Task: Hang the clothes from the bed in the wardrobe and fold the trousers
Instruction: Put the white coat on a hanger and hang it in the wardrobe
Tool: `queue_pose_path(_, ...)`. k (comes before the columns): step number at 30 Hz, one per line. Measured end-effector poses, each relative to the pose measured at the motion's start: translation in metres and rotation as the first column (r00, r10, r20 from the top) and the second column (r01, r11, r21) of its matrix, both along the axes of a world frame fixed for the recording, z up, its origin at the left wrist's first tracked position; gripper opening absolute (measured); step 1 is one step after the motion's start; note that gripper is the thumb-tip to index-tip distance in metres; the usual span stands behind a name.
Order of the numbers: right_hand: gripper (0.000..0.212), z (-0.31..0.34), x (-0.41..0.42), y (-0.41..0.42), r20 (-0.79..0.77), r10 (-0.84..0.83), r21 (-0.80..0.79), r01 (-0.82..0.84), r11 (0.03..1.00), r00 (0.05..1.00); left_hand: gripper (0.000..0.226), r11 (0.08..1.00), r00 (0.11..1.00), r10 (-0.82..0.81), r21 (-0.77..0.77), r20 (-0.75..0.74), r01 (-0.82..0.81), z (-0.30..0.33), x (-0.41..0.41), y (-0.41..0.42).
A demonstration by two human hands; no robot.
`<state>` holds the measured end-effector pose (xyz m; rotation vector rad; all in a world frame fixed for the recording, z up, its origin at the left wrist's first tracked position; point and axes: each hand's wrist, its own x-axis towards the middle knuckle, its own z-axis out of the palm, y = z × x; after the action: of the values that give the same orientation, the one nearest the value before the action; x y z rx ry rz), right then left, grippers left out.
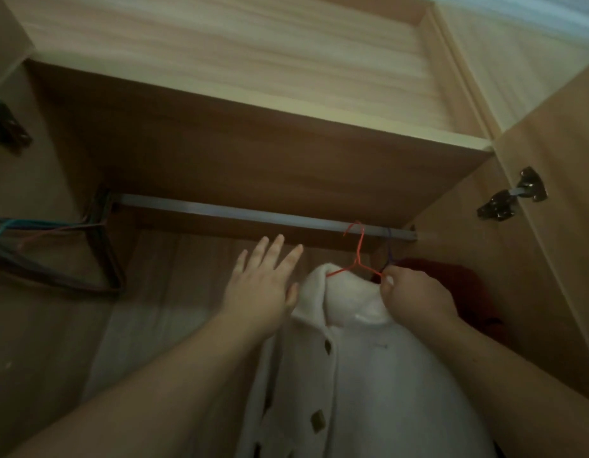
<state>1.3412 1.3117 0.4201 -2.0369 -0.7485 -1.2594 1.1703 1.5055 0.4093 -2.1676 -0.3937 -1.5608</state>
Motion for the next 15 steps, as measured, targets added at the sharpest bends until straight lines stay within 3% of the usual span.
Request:
queue_pose_path(6,0.025,0.041,0.037,0.015,0.073,-0.006,0.02,0.005,1.0,0.997,0.067,0.999,0.997,0.028,0.028,0.071,-0.03,0.018,0.029,0.016)
queue_pose_path(15,0.031,0.081,0.081,0.041,0.029,0.003,0.055,-0.004,0.998,1.0,0.067,0.998,0.995,0.035,0.057,0.095,-0.041,0.029,0.065,0.029)
